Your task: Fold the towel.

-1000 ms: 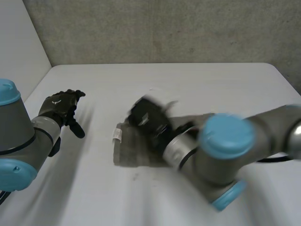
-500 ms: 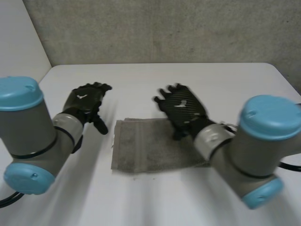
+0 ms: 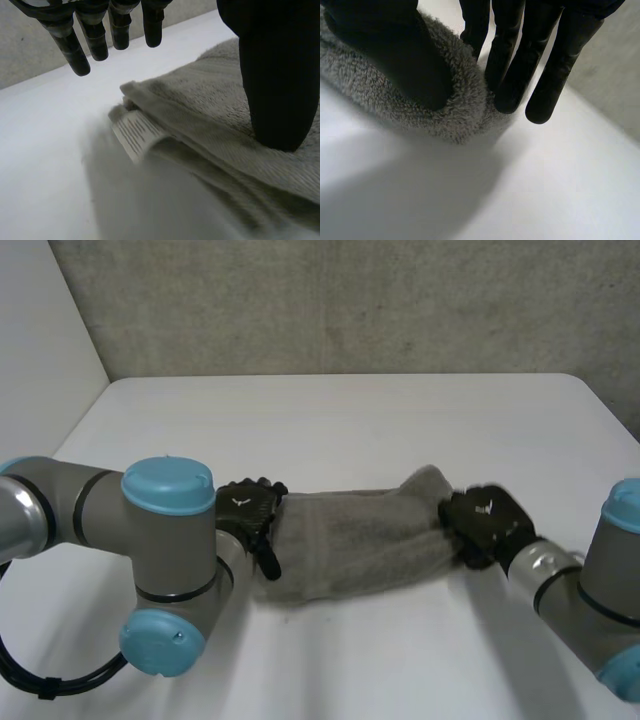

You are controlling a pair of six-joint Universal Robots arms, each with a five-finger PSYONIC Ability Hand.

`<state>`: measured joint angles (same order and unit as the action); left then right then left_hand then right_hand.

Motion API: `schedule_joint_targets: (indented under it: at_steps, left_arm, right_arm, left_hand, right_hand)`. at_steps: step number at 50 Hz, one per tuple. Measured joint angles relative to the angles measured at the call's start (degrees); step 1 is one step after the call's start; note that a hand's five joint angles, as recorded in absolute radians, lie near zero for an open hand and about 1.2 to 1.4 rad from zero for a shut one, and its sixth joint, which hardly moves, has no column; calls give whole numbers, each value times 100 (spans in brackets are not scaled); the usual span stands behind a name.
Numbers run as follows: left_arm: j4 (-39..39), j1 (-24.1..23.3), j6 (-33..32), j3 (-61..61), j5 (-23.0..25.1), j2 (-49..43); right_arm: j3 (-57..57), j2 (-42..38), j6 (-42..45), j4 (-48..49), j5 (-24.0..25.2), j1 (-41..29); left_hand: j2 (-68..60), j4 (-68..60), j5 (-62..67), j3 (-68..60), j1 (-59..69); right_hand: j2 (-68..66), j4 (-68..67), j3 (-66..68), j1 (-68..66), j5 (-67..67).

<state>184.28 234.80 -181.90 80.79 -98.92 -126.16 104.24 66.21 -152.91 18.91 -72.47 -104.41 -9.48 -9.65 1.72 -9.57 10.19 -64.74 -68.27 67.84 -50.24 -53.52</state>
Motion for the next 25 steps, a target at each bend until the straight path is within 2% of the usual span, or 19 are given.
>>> schedule_joint_targets:
  at_steps: [4, 10, 14, 18, 23, 25]
  left_arm:
    - [3, 2, 31, 54, -14, 239]
    - [45, 152, 83, 171, -191, 990]
    - [55, 427, 137, 205, -423, 1400]
    - [57, 765, 275, 221, -587, 1735]
    - [45, 938, 459, 221, -603, 1853]
    - [36, 962, 534, 223, -587, 1866]
  right_arm:
    - [-260, 141, 0, 200, -107, -175]
    - [-1158, 195, 6, 256, -328, -1308]
    - [-1736, -163, 90, 37, -367, -2169]
    - [-2275, -870, 417, -376, -328, -3032]
    - [-2484, -1374, 815, -630, -344, -3431]
    - [-2512, -1522, 1017, -706, -411, -3516]
  left_hand:
    - [0, 0, -2, 0, 0]
    - [0, 0, -2, 0, 0]
    - [0, 0, -2, 0, 0]
    - [0, 0, -2, 0, 0]
    - [0, 0, -2, 0, 0]
    - [1, 0, -2, 0, 0]
  right_hand:
    - [0, -4, 0, -57, -34]
    - [-9, -5, 0, -252, -162]
    - [-50, -5, 42, -305, -220]
    - [-112, -5, 62, -356, -235]
    - [-83, 3, 54, -341, -232]
    - [2027, 2196, -2079, 1430, 1756]
